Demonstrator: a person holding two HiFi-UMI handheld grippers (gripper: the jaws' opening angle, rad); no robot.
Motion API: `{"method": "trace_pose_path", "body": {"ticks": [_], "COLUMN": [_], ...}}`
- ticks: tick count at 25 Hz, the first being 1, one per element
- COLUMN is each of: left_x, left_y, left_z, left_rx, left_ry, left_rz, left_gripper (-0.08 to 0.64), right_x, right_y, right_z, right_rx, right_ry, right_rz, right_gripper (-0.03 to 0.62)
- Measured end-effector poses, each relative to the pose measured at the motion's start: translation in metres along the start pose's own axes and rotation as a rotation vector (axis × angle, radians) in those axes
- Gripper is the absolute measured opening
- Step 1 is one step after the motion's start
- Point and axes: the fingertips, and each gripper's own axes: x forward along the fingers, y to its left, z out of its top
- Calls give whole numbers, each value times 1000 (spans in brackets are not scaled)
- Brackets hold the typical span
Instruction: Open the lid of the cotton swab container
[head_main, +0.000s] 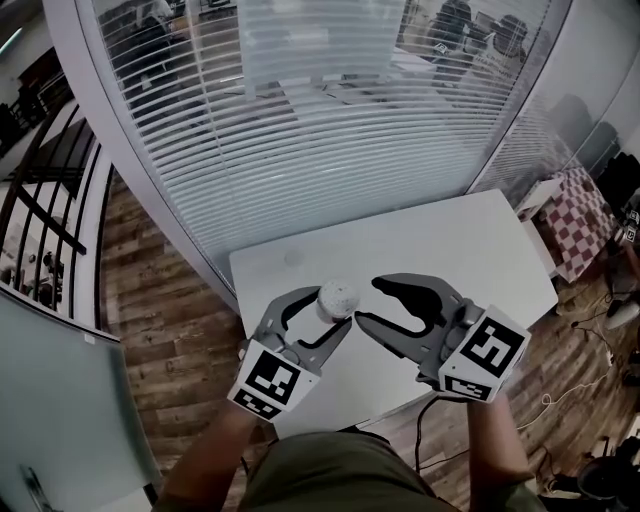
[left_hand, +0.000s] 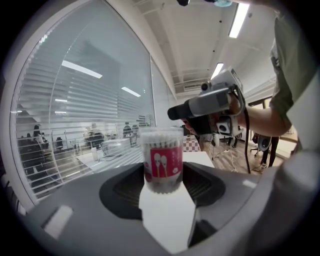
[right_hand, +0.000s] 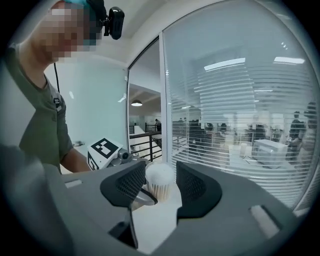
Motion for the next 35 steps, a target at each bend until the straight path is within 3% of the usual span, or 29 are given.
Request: {"method": "trace_pose_path", "body": {"ticks": [6,13,21,35], "left_x": [0,-2,-5,3], "left_y": [-5,-5,-3,-3], "left_z": [2,-1,7,-5], "left_rx": [15,29,51,52], "left_ry": [-1,16,32,36], "left_rz": [-4,9,21,12], "left_gripper": [247,247,245,245], "right_x": [15,37,56,72], "right_y": [6,11,13,2], "right_z": [1,-11,-22,-36], "right_rx": [-45,-41,-38,-48], "right_ry": [88,181,293,301], "right_rz": [56,116,144,117], "right_gripper": [274,330,331,285]}}
